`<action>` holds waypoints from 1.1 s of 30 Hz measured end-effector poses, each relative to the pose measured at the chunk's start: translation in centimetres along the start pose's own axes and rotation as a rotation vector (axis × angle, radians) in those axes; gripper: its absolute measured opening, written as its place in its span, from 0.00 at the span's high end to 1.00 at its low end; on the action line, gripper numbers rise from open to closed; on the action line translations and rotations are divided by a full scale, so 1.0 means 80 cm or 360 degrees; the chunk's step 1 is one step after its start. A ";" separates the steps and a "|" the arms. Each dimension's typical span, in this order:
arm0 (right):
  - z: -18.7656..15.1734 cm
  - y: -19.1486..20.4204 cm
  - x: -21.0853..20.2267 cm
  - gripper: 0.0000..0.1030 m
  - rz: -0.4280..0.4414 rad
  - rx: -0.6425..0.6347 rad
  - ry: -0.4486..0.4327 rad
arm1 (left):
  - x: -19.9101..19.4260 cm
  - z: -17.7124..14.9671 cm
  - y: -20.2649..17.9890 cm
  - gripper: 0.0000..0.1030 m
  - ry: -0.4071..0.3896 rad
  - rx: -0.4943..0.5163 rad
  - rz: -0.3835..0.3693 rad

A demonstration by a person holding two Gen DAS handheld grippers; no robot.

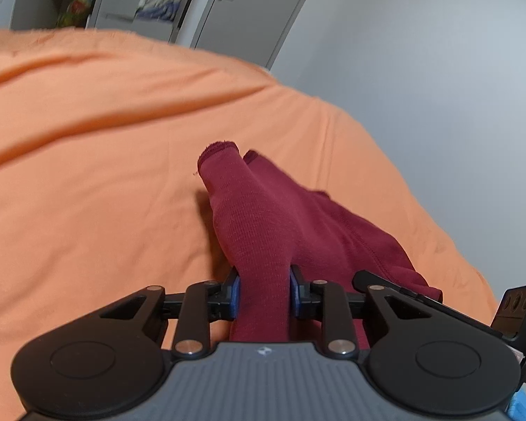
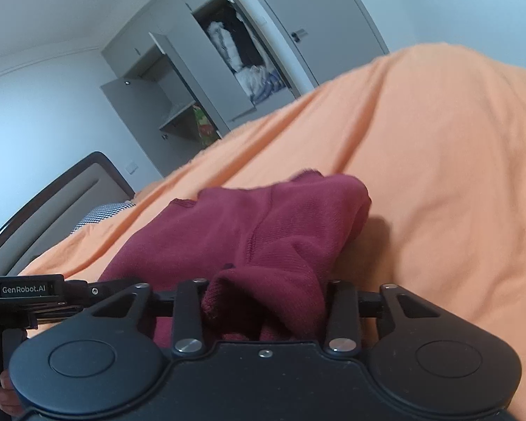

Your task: Fold small clothes

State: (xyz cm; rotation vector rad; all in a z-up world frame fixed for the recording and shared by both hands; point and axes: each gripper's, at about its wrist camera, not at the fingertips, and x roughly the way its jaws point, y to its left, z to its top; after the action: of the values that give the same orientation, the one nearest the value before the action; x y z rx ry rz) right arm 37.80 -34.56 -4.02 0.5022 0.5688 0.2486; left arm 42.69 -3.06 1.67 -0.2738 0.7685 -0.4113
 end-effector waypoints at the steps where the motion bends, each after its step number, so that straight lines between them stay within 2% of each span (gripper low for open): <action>1: 0.002 0.007 -0.001 0.62 0.0013 -0.0016 -0.0014 | -0.006 0.004 -0.001 0.73 -0.0026 0.0020 0.0015; 6: 0.013 0.048 0.011 0.64 0.0101 -0.0089 -0.0075 | -0.045 0.024 0.008 0.73 -0.0177 0.0098 0.0097; 11: 0.015 0.100 0.040 0.64 0.0192 -0.0165 -0.0072 | -0.081 0.038 0.042 0.72 -0.0256 0.0058 0.0204; 17: -0.004 0.149 0.080 0.63 0.0216 -0.0248 0.0073 | -0.094 0.031 0.098 0.71 -0.0213 -0.0072 0.0300; 23: -0.025 0.165 0.089 0.48 0.0104 -0.0355 0.0141 | -0.077 0.003 0.147 0.64 -0.0126 -0.0271 0.0290; 25: -0.028 0.166 0.086 0.32 0.0062 -0.0383 0.0150 | -0.075 -0.002 0.153 0.58 -0.0124 -0.0294 0.0312; 26: -0.029 0.166 0.083 0.29 0.0031 -0.0399 0.0147 | -0.075 -0.003 0.155 0.56 -0.0122 -0.0300 0.0330; 27: -0.031 0.166 0.082 0.23 0.0004 -0.0412 0.0141 | -0.076 -0.006 0.155 0.49 -0.0118 -0.0305 0.0360; 28: -0.032 0.166 0.079 0.18 -0.0019 -0.0420 0.0134 | -0.077 -0.008 0.153 0.38 -0.0112 -0.0303 0.0385; 31: -0.036 0.167 0.067 0.09 -0.0062 -0.0433 0.0100 | -0.085 -0.008 0.141 0.21 -0.0143 -0.0274 0.0419; 33: -0.039 0.171 0.055 0.06 -0.0080 -0.0458 0.0063 | -0.097 -0.011 0.134 0.17 -0.0171 -0.0254 0.0427</action>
State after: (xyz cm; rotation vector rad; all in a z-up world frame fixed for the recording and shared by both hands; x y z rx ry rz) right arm 38.41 -20.17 -1.19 0.2048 0.5725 0.2880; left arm 39.78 9.87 1.70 -0.3346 0.7219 -0.0811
